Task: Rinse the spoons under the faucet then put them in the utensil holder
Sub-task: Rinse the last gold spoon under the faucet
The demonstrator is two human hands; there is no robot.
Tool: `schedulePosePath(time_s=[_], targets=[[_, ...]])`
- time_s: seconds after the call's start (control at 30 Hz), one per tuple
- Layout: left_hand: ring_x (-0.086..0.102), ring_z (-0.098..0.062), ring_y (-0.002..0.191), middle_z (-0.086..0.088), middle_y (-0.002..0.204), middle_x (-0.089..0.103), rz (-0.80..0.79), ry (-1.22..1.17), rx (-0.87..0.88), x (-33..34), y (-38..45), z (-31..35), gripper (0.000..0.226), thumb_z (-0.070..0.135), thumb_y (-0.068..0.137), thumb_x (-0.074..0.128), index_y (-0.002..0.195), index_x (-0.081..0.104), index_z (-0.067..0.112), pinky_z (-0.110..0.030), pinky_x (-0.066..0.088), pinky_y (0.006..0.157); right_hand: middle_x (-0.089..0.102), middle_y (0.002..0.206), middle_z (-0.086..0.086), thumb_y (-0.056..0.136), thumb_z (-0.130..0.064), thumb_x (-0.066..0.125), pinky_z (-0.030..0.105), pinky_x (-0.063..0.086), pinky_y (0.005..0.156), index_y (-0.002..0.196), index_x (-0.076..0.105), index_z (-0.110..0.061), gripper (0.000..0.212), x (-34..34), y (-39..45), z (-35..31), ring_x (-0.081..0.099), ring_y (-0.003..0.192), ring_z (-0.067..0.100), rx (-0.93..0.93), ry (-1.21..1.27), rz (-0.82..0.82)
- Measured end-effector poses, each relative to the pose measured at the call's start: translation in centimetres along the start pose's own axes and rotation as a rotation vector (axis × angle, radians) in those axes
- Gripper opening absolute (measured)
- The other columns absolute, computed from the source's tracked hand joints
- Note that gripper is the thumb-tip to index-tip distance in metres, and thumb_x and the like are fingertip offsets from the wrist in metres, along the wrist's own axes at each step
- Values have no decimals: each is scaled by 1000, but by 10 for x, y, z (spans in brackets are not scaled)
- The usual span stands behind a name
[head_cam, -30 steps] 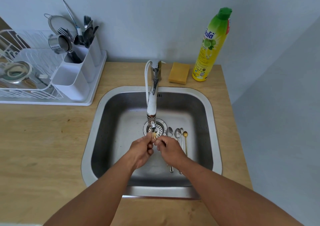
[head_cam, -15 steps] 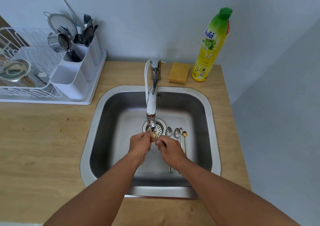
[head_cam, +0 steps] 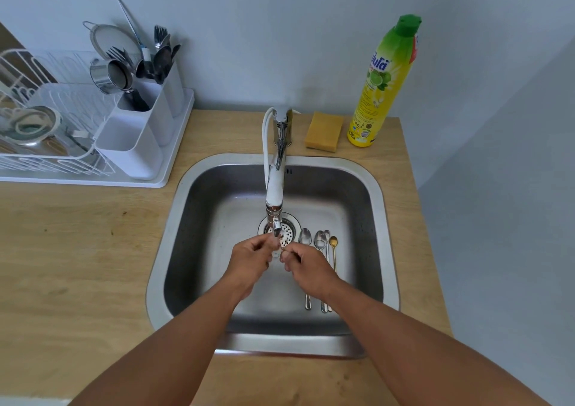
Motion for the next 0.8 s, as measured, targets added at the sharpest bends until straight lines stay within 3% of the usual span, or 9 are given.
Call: schedulePosePath(time_s=[0.1, 0.2, 0.3, 0.4, 0.53, 0.63, 0.7, 0.8], targets=[[47, -8, 57, 6, 67, 65, 32, 8, -53, -6, 6, 1, 21, 22, 103, 63, 94, 79, 11, -21, 44, 49, 67, 79, -6, 103, -23, 51, 14, 41, 56, 88, 66, -24, 21, 2, -3, 0, 52, 60, -1, -8, -27, -7], [47, -11, 60, 2, 79, 70, 69, 13, -87, -7, 6, 0, 22, 25, 103, 63, 93, 78, 13, -23, 42, 49, 73, 83, -7, 103, -26, 53, 18, 47, 62, 91, 68, -25, 19, 3, -3, -2, 62, 67, 1, 22, 18, 3], [48, -13, 67, 4, 91, 77, 112, 21, -135, -11, 3, -10, 22, 30, 105, 58, 101, 77, 21, -24, 43, 50, 77, 85, -6, 103, -27, 54, 19, 41, 56, 91, 67, -24, 19, 2, 2, -12, 56, 52, -5, 44, 120, 25], [48, -14, 68, 3, 95, 78, 45, -4, -214, -8, -5, -27, 28, 39, 105, 57, 106, 77, 19, -25, 41, 52, 73, 71, -18, 102, -24, 56, 19, 41, 60, 84, 65, -23, 20, -2, 10, -25, 57, 53, -9, 64, 177, 57], [52, -11, 66, 2, 93, 78, -85, 2, -266, -1, -15, -38, 38, 49, 103, 56, 106, 78, 18, -26, 38, 56, 76, 76, -10, 97, -17, 62, 13, 50, 62, 80, 74, -17, 21, -9, 18, -35, 68, 70, -1, 94, 277, 95], [52, -10, 67, 4, 96, 79, -121, -19, -243, 3, -15, -30, 35, 43, 107, 52, 106, 77, 18, -26, 37, 58, 70, 72, -5, 97, -17, 67, 9, 46, 51, 80, 73, -16, 18, -7, 19, -32, 62, 53, -3, 136, 348, 87], [48, -9, 64, 5, 95, 78, -131, -13, -212, 5, -13, -20, 28, 37, 106, 55, 104, 76, 18, -24, 37, 57, 71, 71, -4, 97, -11, 66, 6, 46, 52, 88, 75, -11, 13, -5, 18, -24, 63, 54, -4, 185, 390, 74], [51, -7, 62, 6, 86, 78, -112, 76, -150, 4, -11, -8, 21, 29, 105, 60, 96, 76, 18, -18, 40, 52, 73, 71, -17, 95, -13, 68, 5, 44, 57, 88, 78, -18, 14, -7, 17, -16, 64, 62, -13, 248, 402, 71]])
Point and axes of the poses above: each hand's wrist, its own y-axis towards the middle knuckle, its own x-axis out of the palm, z = x × y, the point moved 8 cm from there along y, towards the middle knuckle
